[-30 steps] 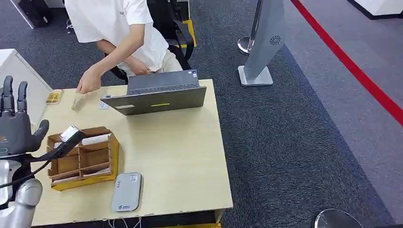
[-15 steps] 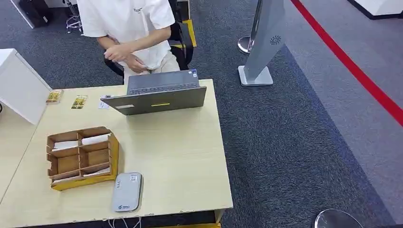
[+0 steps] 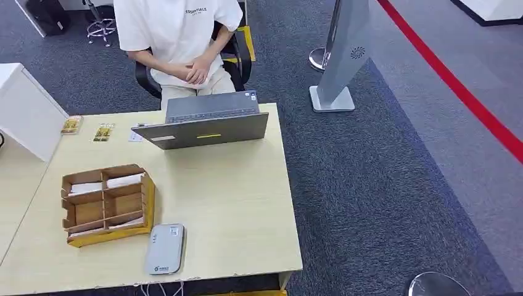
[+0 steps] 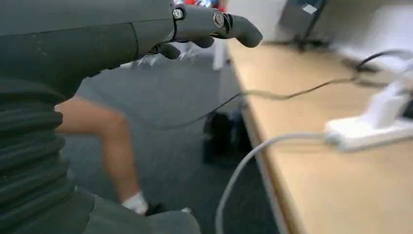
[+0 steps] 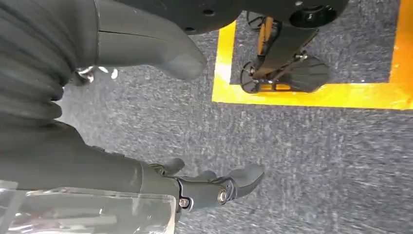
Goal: Pass the card to the sensor for recognition and then transmit it.
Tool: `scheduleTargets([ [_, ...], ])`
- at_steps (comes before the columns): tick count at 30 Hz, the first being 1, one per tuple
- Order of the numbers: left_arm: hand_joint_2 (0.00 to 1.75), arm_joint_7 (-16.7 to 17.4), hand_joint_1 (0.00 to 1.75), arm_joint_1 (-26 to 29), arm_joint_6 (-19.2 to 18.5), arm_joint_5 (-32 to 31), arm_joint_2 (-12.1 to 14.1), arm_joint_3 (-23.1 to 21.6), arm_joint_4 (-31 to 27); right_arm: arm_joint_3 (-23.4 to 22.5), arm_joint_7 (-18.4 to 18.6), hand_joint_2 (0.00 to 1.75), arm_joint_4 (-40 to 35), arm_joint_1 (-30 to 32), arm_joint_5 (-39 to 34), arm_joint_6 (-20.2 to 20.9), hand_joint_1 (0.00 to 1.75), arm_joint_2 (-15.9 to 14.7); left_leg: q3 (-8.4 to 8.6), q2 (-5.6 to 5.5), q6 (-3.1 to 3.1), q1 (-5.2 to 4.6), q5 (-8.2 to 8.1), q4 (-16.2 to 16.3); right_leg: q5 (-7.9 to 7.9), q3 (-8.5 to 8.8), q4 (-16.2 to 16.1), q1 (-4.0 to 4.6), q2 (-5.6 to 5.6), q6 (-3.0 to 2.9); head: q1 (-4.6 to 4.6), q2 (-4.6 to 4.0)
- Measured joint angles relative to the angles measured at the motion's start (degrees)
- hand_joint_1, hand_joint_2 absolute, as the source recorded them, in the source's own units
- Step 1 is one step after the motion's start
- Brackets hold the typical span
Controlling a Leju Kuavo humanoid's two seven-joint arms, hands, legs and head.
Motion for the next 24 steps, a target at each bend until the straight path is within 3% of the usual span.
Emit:
scheduleTargets([
  [2, 1.75, -0.8, 0.00, -0.8, -1.2, -0.4, -2.6, 4.5, 3.8, 0.0, 0.5, 1.75, 0.0, 0.0, -0.9, -0.1, 0.00, 0.0, 0.00, -0.06, 0.01, -0.04, 0.00, 0.0, -0.01, 0.02, 0.0, -0.03, -0.09, 0.02, -0.04, 0.00],
  [5, 1.75, 1.7, 0.00, -2.4, -4.4, 1.3, -6.0, 10.2, 10.6, 0.0, 2.6, 1.75, 0.0, -0.2, -1.6, -0.3, 0.00, 0.2, 0.00, -0.14, 0.02, -0.07, 0.00, 0.0, -0.01, 0.07, 0.0, -0.05, -0.21, 0.02, 0.02, 0.00],
  [9, 1.75, 4.3, 0.00, -4.1, 1.0, 0.4, -10.2, 14.9, 22.1, 0.3, 7.1, 1.75, 0.0, -0.3, 0.2, -1.0, 0.00, 1.0, 0.03, -0.19, 0.07, -0.14, -0.01, 0.0, 0.00, 0.10, 0.0, -0.11, -0.28, 0.03, 0.00, 0.00],
  [14, 1.75, 7.4, 0.00, -5.9, 5.3, -0.6, -14.6, 16.9, 34.1, 3.2, 9.5, 1.75, 0.0, -0.5, 4.3, -1.3, 0.00, 2.0, 0.04, -0.22, 0.09, -0.18, 0.01, 0.0, 0.00, 0.10, 0.0, -0.15, -0.32, 0.04, 0.00, 0.00],
  [18, 1.75, 13.5, 0.00, -7.2, 7.8, -3.1, -17.8, 17.3, 40.9, 5.1, 10.1, 1.75, 0.0, -0.6, 5.3, -0.9, 0.00, 2.7, 0.04, -0.25, 0.09, -0.18, 0.01, 0.0, 0.01, 0.10, 0.0, -0.15, -0.31, 0.04, 0.04, 0.00],
  [24, 1.75, 26.2, 0.00, -8.5, 12.1, -11.1, -22.2, 15.8, 46.6, 7.5, 10.6, 1.75, 0.0, -0.9, 7.0, -0.5, 0.00, 3.7, 0.06, -0.24, 0.09, -0.18, 0.00, 0.1, 0.01, 0.09, 0.0, -0.15, -0.28, 0.04, -0.02, 0.00],
])
